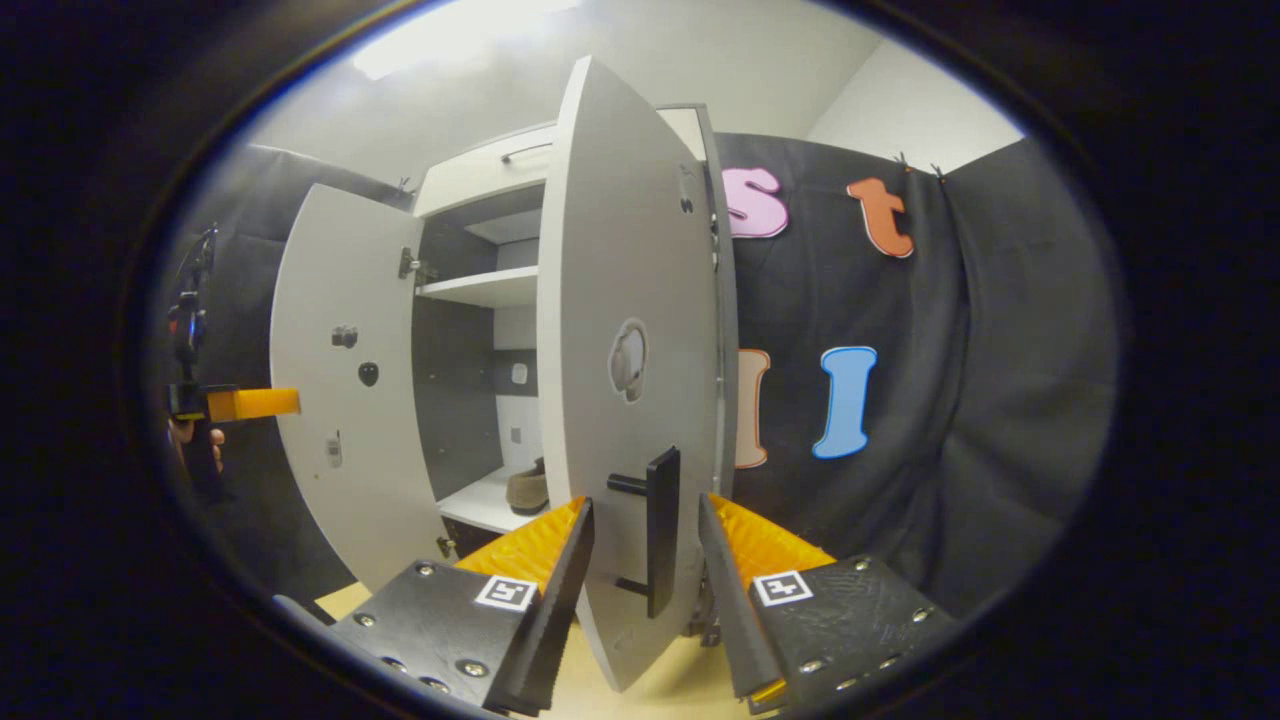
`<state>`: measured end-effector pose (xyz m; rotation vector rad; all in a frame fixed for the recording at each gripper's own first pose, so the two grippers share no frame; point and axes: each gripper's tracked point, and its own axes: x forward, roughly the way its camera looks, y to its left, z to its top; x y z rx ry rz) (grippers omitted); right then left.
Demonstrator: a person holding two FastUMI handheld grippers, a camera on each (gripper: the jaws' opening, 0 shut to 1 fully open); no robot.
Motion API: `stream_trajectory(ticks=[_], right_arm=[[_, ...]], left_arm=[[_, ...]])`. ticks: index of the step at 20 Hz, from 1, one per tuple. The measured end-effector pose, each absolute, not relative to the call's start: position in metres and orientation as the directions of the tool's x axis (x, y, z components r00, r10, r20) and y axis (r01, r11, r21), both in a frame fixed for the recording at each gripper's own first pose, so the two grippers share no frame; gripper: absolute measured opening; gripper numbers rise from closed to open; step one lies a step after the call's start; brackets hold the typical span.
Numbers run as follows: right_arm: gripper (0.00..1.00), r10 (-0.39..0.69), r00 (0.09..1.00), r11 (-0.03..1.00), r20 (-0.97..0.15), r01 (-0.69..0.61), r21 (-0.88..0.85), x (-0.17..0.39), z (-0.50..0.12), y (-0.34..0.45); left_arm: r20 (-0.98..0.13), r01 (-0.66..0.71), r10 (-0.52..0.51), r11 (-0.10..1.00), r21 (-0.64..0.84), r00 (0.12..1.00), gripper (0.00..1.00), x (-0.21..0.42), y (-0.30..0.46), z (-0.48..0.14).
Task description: Grab one shoe with the right hand and put it into the shoe cabinet, grab the other shoe with the left hand and put it into the shoe cabinet; then close the right door with the right hand and the left door with the left hand.
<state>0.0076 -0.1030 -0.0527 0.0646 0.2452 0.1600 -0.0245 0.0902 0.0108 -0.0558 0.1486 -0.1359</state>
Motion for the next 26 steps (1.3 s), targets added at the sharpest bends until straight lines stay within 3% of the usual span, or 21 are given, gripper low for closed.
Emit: stream_trajectory(ticks=[9, 19, 21, 26], right_arm=[[0.64, 0.231, 0.939, 0.971, -0.254, -0.206, 0.121, 0.027, -0.067, -0.074], [0.65, 0.326, 0.9, 0.943, -0.29, -0.285, 0.173, 0.044, -0.08, -0.018], [0.61, 0.332, 0.897, 0.942, -0.291, -0.298, 0.156, 0.043, -0.08, -0.008], [0.64, 0.328, 0.895, 0.944, -0.302, -0.3, 0.134, 0.035, -0.086, 0.001]], left_arm=[[-0.139, -0.008, -0.001, 0.998, -0.061, 0.99, 0.7, -0.053, 0.161, 0.008], [-0.189, -0.093, 0.086, 0.995, -0.027, 0.978, 0.7, -0.049, 0.208, -0.022], [-0.205, -0.085, 0.083, 0.996, -0.004, 0.975, 0.7, -0.042, 0.212, -0.028], [-0.219, -0.046, 0.046, 0.999, 0.005, 0.975, 0.7, -0.041, 0.208, -0.035]])
